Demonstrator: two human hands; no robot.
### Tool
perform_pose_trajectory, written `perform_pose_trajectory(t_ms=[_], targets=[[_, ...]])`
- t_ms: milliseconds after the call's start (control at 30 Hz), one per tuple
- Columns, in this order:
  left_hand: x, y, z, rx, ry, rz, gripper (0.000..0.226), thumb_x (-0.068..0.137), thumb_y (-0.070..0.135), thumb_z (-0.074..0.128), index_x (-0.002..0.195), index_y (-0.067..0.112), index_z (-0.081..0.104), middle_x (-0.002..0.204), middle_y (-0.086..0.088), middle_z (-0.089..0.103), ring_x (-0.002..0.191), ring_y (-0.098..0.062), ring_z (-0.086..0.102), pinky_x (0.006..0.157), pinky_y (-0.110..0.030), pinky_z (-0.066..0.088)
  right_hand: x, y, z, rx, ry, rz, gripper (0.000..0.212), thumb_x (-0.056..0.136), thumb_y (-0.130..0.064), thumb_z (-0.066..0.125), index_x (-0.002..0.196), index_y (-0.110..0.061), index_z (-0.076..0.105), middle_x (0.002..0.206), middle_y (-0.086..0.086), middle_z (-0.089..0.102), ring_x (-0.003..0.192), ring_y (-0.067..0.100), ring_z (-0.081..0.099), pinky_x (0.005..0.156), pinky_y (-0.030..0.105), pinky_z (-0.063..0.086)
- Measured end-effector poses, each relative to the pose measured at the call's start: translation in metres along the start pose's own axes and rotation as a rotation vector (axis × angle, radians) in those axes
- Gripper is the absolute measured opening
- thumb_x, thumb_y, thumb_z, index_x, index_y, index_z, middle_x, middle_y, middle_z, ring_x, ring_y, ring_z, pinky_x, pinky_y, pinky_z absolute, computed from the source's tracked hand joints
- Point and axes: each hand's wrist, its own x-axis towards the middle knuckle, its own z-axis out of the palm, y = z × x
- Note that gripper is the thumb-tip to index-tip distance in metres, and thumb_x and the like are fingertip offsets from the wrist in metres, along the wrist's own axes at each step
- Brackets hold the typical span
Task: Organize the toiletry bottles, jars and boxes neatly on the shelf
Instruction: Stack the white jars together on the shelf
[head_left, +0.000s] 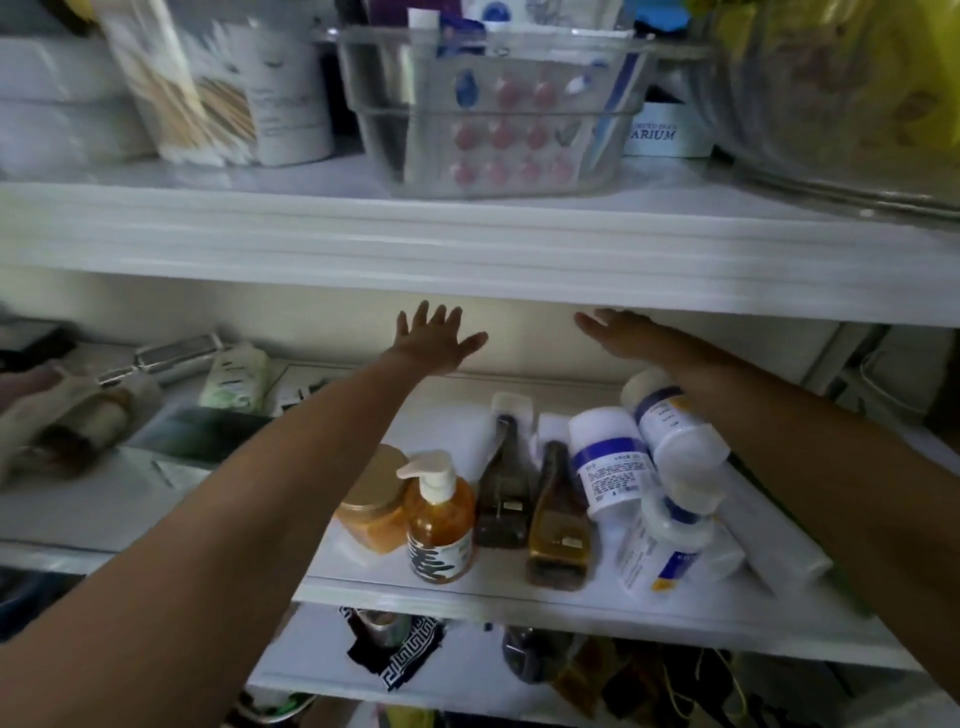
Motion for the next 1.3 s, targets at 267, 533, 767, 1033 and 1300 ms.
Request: perform_pose_trajectory(t_ms=[267,533,767,1033,1300], targets=[[-0.024,-0.105,-0.009,0.04,0.011,-0.125,0.073,0.095,0.061,0.017,0.152,0.018,0.002,0.16,-0.004,-0.001,0.146,-0.026,-0.009,0.116,-0.05,-0.006,0.014,-0.098,0.033,-0.091,-0.069,-0.17,0.07,0.094,-0.061,0.023,0.15,-0.019,0.017,0.158,0.005,0.014,0.145,0.028,0.013,0.118,0.046,0.009],[-0.043,-0.203,-0.02,0.022,0.0,-0.216,0.074,0.094,0.062,0.018,0.152,0.02,-0.001,0.16,-0.003,-0.005,0.146,-0.026,-0.012,0.115,-0.05,-0.008,0.018,-0.189,0.066,-0.106,-0.099,-0.222,0.068,0.095,-0.059,0.024,0.15,-0.02,0.017,0.158,0.002,0.013,0.145,0.025,0.013,0.116,0.042,0.007],[-0.058,-0.278,-0.015,0.038,-0.026,-0.245,0.075,0.094,0.062,0.017,0.152,0.018,0.0,0.16,-0.005,-0.006,0.145,-0.029,-0.012,0.116,-0.052,-0.007,0.03,-0.251,0.103,-0.156,-0.141,-0.185,0.071,0.089,-0.069,0.02,0.148,-0.03,0.018,0.156,-0.002,0.021,0.143,0.026,0.017,0.116,0.049,0.01],[-0.072,-0.34,0.0,0.029,-0.047,-0.257,0.072,0.094,0.062,0.02,0.152,0.023,0.003,0.16,-0.005,-0.004,0.145,-0.031,-0.011,0.113,-0.055,-0.007,0.033,-0.298,0.138,-0.162,-0.194,-0.234,0.076,0.087,-0.073,0.018,0.149,-0.028,0.016,0.157,0.001,0.019,0.144,0.028,0.016,0.116,0.051,0.01],[-0.097,-0.364,0.012,-0.014,-0.04,-0.355,0.073,0.093,0.064,0.021,0.151,0.022,0.006,0.16,-0.007,-0.001,0.145,-0.031,-0.01,0.115,-0.055,-0.005,0.041,-0.34,0.156,-0.207,-0.244,-0.324,0.075,0.089,-0.071,0.018,0.149,-0.027,0.014,0.157,0.003,0.017,0.144,0.029,0.014,0.116,0.052,0.011]])
